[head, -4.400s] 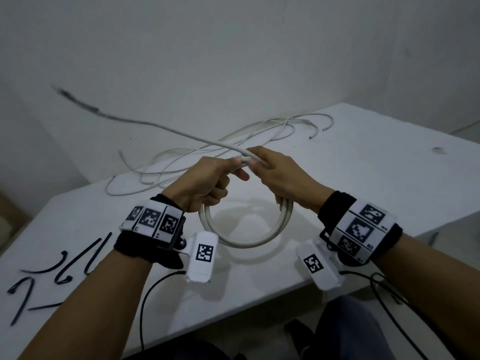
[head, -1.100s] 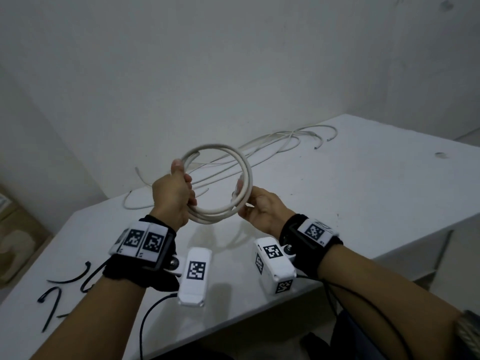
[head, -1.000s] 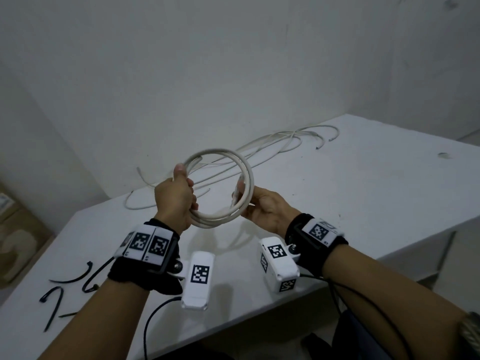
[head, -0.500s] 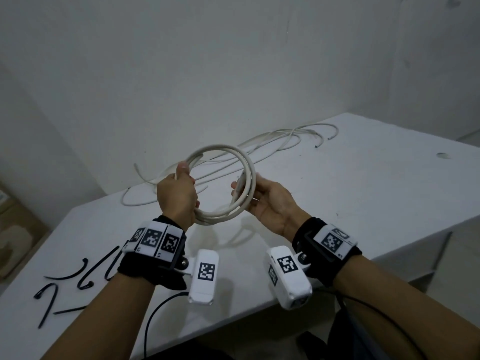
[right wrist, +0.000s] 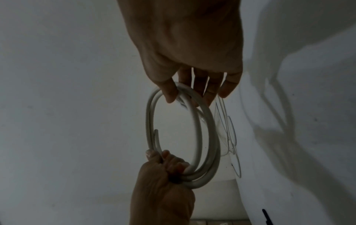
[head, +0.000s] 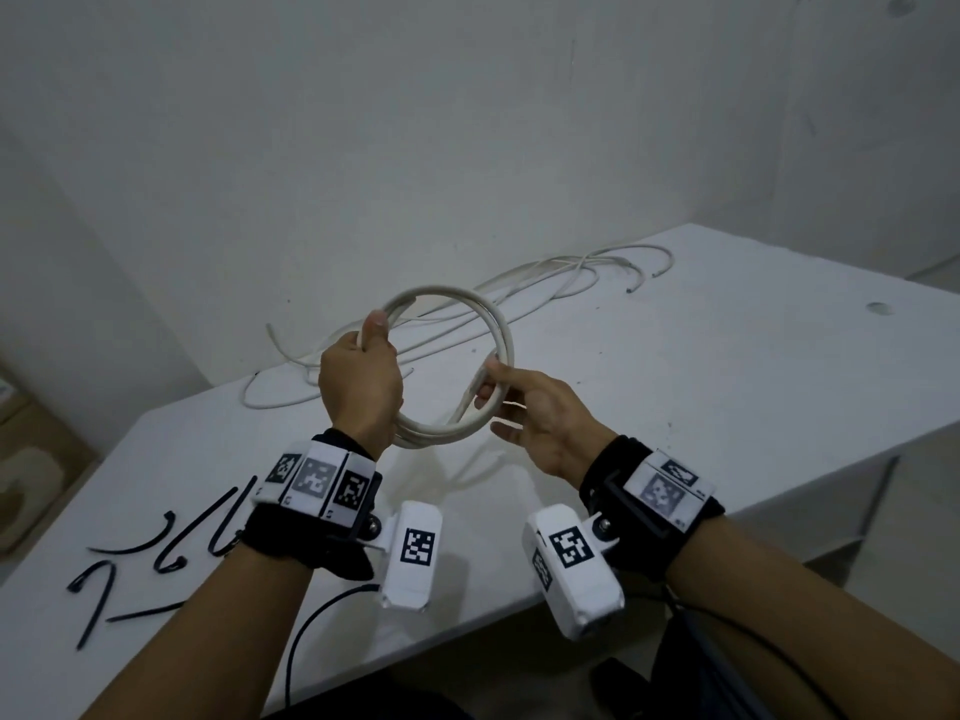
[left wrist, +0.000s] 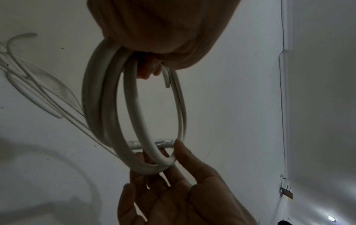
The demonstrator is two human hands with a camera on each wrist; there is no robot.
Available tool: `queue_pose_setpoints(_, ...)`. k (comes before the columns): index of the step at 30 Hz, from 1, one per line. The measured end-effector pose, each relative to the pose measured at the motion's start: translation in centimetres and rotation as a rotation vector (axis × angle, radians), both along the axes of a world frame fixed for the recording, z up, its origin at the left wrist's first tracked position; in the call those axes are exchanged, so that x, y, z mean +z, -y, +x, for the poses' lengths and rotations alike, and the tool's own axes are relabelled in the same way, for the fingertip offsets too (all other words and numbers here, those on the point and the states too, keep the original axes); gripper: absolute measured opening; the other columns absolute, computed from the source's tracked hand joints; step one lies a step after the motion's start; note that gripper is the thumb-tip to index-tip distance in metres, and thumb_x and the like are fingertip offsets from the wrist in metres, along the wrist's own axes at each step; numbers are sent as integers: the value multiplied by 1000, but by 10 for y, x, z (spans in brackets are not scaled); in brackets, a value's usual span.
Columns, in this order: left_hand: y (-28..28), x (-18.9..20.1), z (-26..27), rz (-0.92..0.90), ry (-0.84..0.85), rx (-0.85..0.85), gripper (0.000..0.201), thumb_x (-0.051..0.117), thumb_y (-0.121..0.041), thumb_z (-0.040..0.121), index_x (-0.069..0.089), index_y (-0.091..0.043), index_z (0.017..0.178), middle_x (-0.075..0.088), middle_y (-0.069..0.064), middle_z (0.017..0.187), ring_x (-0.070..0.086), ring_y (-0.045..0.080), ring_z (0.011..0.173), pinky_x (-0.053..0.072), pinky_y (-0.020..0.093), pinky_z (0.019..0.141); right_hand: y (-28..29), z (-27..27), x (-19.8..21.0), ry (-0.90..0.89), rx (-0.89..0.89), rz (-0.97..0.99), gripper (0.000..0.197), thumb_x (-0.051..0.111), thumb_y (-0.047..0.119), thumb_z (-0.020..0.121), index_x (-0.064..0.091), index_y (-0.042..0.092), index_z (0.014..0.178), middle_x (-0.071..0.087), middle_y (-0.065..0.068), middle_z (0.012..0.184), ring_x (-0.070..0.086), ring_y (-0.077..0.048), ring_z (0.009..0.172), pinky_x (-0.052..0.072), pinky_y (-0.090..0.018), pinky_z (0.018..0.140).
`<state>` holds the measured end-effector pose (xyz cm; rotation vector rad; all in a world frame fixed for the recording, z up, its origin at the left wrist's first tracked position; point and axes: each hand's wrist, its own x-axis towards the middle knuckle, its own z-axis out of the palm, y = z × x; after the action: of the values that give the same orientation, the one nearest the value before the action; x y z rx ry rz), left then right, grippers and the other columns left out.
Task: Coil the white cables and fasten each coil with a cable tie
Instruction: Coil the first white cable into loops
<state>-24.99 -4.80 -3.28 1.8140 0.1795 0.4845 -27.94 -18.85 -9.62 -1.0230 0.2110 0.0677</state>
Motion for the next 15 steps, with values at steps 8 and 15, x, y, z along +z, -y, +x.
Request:
queue_pose_setpoints(8, 6, -1, -3, -31, -34, -25, 43, 46, -49, 96, 50, -13, 72, 46, 2, 59, 43, 18, 47, 38, 26, 46, 4, -3, 4, 128, -104, -11, 13, 64, 14, 87, 63, 11, 74, 63, -5, 75, 60, -17, 73, 49, -25, 67)
queue_pose_setpoints(15, 0, -6, -5, -184, -160, -44, 45, 44, -47, 97, 49, -11, 69, 42, 5, 55, 37, 17, 43, 36, 25, 44, 8, -7, 12, 203, 2, 14, 26, 52, 17, 94, 63, 10, 72, 62, -4, 75, 59, -18, 74, 49, -28, 75)
